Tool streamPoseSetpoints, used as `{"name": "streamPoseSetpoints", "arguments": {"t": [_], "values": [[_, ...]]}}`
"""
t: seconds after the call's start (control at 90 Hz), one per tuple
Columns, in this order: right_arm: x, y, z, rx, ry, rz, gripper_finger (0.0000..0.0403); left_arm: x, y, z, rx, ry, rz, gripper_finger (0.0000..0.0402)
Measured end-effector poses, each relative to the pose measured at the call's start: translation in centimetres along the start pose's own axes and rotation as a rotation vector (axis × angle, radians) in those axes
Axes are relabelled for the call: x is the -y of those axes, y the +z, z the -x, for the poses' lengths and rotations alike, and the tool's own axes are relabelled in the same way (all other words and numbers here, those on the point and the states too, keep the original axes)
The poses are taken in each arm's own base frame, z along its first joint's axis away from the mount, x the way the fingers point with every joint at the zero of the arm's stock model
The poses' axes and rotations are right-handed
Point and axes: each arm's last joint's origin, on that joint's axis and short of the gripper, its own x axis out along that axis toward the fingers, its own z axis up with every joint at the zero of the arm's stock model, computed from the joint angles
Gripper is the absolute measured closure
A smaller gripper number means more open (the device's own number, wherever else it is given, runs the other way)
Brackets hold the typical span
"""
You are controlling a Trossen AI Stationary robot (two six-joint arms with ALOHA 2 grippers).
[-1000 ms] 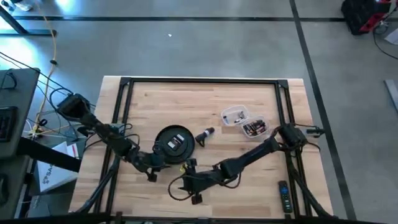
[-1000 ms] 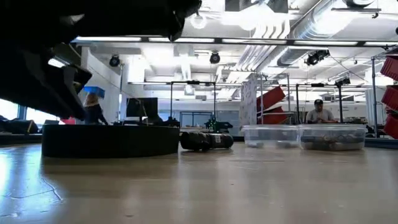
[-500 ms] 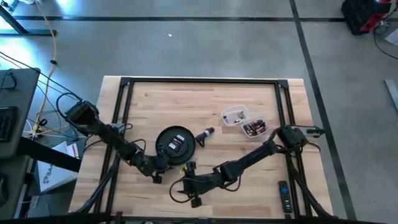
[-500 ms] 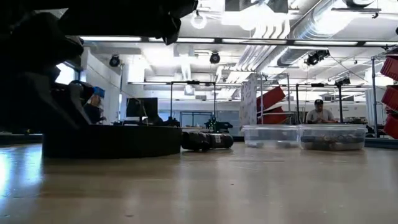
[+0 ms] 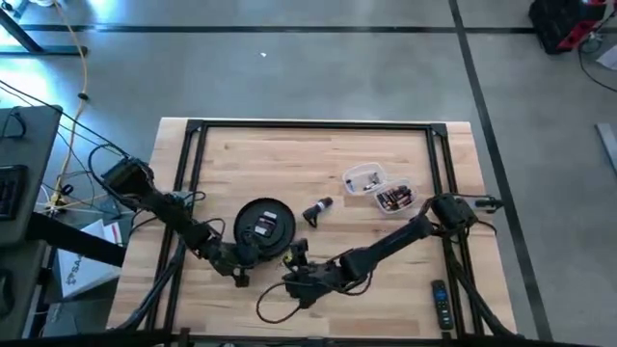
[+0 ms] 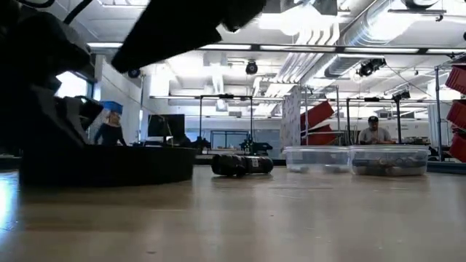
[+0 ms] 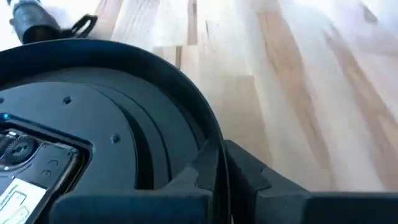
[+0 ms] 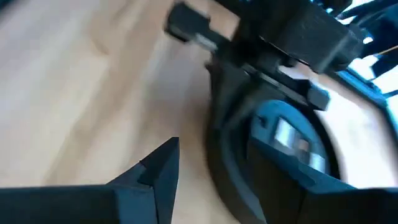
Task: Insert battery
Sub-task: Move the black wall clock to the middle left of the table
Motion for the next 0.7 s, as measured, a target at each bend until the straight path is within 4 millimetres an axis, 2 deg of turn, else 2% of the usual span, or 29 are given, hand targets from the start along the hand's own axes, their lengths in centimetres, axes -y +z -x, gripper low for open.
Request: {"name": "streamPoseSetpoints", "arguments": {"t": [0.144,0.3,0.5,0.7], "values": [[1.0,1.2,0.6,-0.011,-0.036,0.085,0.0231,-0.7,2.0,1.5,0.076,-0.003,0.061,0.0401],[1.9,1.2,0.4,-0.038,-0.101,0.151,0.0188,-1.3,3.7,2.9,0.159,-0.021,0.118,0.0401],[3.7,0.4,-0.7,-0.102,-0.136,0.230,0.0142,-2.2,4.5,4.1,0.179,-0.012,0.134,0.0401],[5.2,-0.5,-2.2,-0.128,-0.109,0.282,0.0132,-2.3,4.6,4.4,0.180,-0.023,0.134,0.0401]]}}
